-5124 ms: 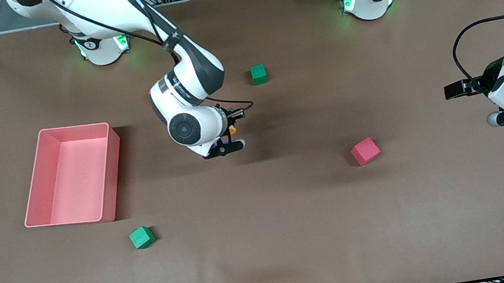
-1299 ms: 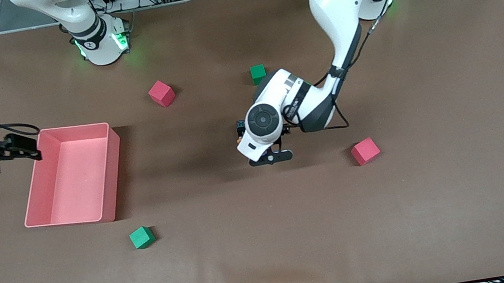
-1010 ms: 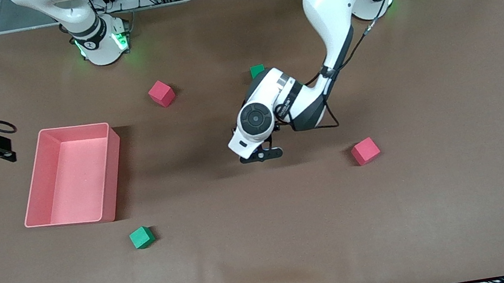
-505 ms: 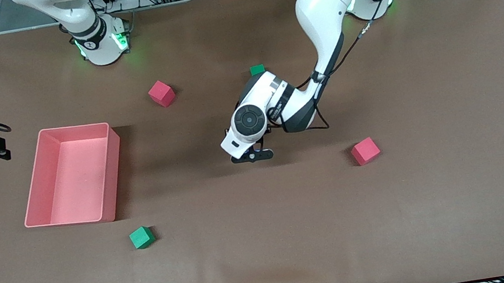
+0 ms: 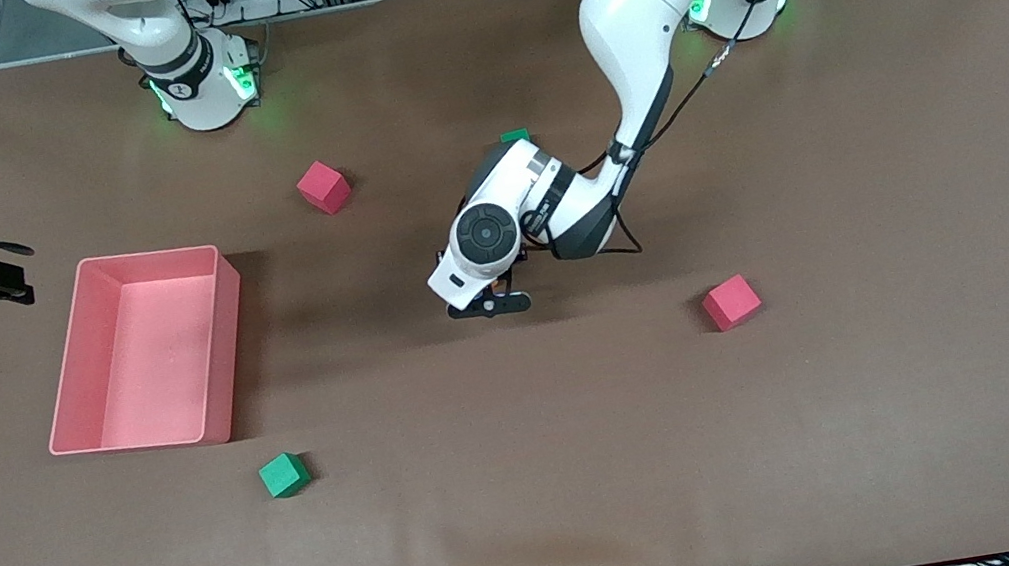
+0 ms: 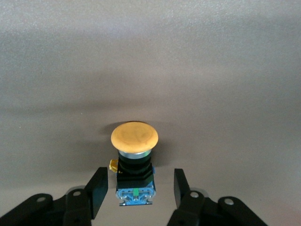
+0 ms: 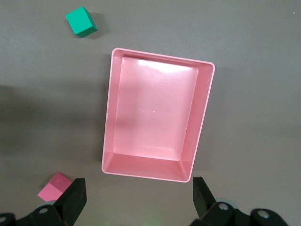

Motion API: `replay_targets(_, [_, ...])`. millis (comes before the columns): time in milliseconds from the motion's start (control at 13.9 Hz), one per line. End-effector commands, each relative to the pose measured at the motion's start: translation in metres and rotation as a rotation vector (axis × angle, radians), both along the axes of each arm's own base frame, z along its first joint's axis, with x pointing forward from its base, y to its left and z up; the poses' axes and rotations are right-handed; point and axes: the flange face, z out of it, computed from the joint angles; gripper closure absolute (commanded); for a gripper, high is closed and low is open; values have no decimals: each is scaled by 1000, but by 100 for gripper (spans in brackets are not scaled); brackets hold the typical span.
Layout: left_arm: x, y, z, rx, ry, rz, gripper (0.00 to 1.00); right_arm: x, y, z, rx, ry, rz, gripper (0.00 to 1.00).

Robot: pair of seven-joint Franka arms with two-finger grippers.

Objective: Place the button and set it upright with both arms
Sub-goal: 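Hold the button cap-up with the left gripper above the table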

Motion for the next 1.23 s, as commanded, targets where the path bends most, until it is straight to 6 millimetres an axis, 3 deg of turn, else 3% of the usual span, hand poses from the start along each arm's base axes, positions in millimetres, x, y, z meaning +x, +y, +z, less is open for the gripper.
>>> replay_targets(0, [2,-1,-2,-5,15,-5,36,-25,-8,9,-10,7,-28,0])
replay_targets(216, [-1,-3,-2,-5,23,-8,40,-30,-27,9,38,17,-70,0])
replay_targets(722, [-6,-2,-5,12,52,-36,40,-30,-24,4,55,44,-65,0])
replay_targets(1155, [-6,-1,-8,2,50,-66,42,-20,-27,13,38,-2,-61,0])
